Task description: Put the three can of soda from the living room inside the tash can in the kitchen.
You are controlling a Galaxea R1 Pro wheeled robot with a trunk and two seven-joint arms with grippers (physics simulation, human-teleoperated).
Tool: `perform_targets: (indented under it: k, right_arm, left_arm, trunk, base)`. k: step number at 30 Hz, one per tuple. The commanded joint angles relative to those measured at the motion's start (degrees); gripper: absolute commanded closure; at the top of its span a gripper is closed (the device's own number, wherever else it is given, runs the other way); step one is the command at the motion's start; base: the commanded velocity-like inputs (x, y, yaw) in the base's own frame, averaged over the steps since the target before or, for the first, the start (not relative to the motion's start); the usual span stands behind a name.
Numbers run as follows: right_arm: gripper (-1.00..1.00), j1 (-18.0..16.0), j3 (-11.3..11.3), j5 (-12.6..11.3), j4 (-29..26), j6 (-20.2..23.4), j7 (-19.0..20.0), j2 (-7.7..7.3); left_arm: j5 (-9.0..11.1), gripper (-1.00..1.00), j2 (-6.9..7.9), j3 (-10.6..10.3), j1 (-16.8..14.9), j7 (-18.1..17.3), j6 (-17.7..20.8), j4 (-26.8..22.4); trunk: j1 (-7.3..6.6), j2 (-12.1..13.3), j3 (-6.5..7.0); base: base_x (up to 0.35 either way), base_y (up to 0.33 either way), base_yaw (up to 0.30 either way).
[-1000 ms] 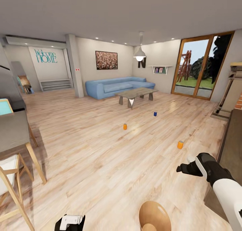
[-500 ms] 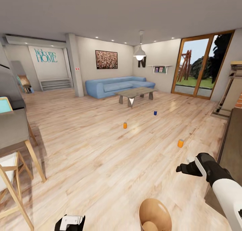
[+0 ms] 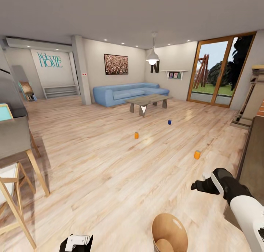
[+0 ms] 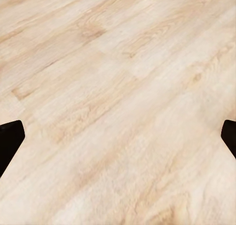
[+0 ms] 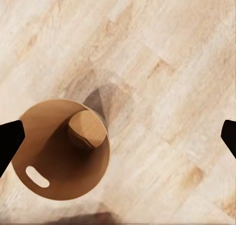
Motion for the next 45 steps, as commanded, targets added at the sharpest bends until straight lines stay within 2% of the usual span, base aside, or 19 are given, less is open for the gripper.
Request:
perform_targets:
  k: [1,9,18,45]
  right_arm:
    - [-1.0,0.01,0.0,0.03,0.18,-0.01,-0.06,0.18]
    - [-1.0,0.03,0.6,1.26,2.79,-1.25,-0.38,1.31]
    - [-1.0,0.04,0.83,2.54,3.89,-3.57,-0.45,1.82]
    - [-1.0,0.05,0.87,2.66,4.06,-3.81,-0.45,2.01]
  left_arm:
    - [0.0,-1.0,0.0,0.0,0.0,0.0,0.0,0.0]
    - [-0.03,-1.0,0.0,0.0,0.0,-0.01,0.01,-0.01]
    - [-0.06,-1.0,0.0,0.0,0.0,0.0,0.02,-0.01]
    - [0.03,-1.0,0.0,-0.09,0.0,0.0,0.02,-0.01]
  trunk:
    - [0.23,-0.42,-0.18]
    - [1.98,-3.62,-1.62]
    - [3.96,-7.23,-3.24]
    - [9.89,-18.06,-8.08]
  base:
    - [0.0,0.0,0.0]
    - [0.0,0.0,0.0]
    - [0.0,0.0,0.0]
    - [0.0,0.0,0.0]
